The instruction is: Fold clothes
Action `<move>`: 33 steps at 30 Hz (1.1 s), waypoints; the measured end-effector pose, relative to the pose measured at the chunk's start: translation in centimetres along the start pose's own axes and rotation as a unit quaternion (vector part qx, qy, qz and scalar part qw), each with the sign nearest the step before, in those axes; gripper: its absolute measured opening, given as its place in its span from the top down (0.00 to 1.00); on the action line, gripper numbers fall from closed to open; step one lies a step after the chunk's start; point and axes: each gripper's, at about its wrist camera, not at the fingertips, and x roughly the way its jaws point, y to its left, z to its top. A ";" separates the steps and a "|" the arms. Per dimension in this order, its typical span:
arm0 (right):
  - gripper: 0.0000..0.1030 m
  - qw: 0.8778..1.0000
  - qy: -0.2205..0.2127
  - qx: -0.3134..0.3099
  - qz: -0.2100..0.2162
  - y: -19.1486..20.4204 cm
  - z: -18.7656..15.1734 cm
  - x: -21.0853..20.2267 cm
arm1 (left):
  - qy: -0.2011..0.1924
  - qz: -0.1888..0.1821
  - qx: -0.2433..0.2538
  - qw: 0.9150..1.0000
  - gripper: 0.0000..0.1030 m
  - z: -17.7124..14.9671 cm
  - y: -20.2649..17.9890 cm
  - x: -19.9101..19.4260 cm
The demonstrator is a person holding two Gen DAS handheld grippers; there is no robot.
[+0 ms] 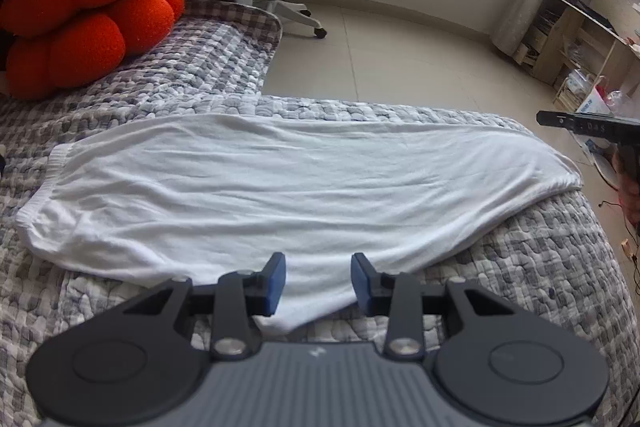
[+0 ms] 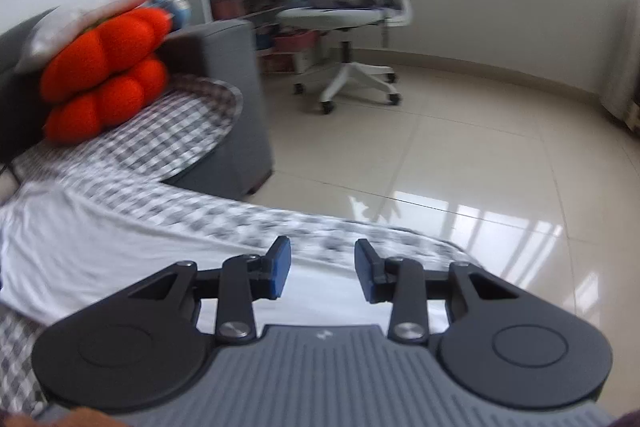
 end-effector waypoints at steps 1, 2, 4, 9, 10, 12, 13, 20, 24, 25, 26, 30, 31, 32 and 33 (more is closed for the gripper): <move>0.63 0.999 0.006 -0.030 0.009 1.8 0.2 0.4 | 0.005 0.015 -0.001 1.000 0.64 0.0 0.1 0.5; 0.63 0.998 0.013 -0.060 0.015 3.6 0.2 0.8 | 0.009 0.030 -0.002 1.000 0.64 0.0 0.3 1.1; 0.63 0.993 0.019 -0.117 0.023 6.6 -0.2 1.3 | 0.020 0.040 -0.003 0.999 0.64 -0.5 0.5 2.0; 0.63 0.986 0.059 -0.152 0.047 9.1 -2.4 3.2 | 0.014 0.060 0.030 0.998 0.64 -1.5 -0.4 1.9; 0.63 0.985 0.058 -0.155 0.046 9.3 -3.1 3.2 | 0.014 0.060 0.029 0.998 0.64 -1.6 -0.4 1.9; 0.58 0.989 0.044 -0.135 0.046 8.5 -3.9 2.6 | 0.014 0.059 0.027 0.998 0.64 -1.7 -0.3 1.8; 0.56 0.991 0.041 -0.120 0.038 7.7 -4.1 2.2 | 0.015 0.058 0.024 0.998 0.64 -1.6 -0.2 1.8; 0.49 0.999 0.025 -0.010 -0.019 2.8 -6.0 -0.3 | 0.016 0.068 0.024 0.997 0.63 -1.6 -0.6 1.9; 0.46 0.997 0.016 0.053 -0.051 0.0 -7.0 -1.8 | 0.017 0.074 0.024 0.997 0.63 -1.7 -0.8 1.9; 0.44 0.995 0.011 0.076 -0.066 -1.0 -7.4 -2.0 | 0.016 0.074 0.026 0.997 0.63 -1.7 -0.8 1.9; 0.44 0.991 0.005 0.101 -0.084 -2.2 -7.9 -2.3 | 0.014 0.075 0.029 0.997 0.63 -1.8 -0.9 1.9; 0.30 0.975 0.000 0.164 -0.152 -4.9 -9.0 -3.1 | 0.013 0.074 0.031 0.997 0.63 -1.8 -0.8 1.8; 0.29 0.969 0.000 0.179 -0.172 -5.4 -9.2 -3.2 | 0.014 0.073 0.029 0.997 0.63 -1.8 -0.8 1.9; 0.29 0.962 0.002 0.190 -0.196 -5.6 -9.2 -3.5 | 0.014 0.073 0.028 0.997 0.63 -1.8 -0.8 1.9; 0.29 0.954 0.004 0.201 -0.221 -5.7 -9.1 -3.7 | 0.014 0.073 0.027 0.997 0.63 -1.8 -0.8 1.9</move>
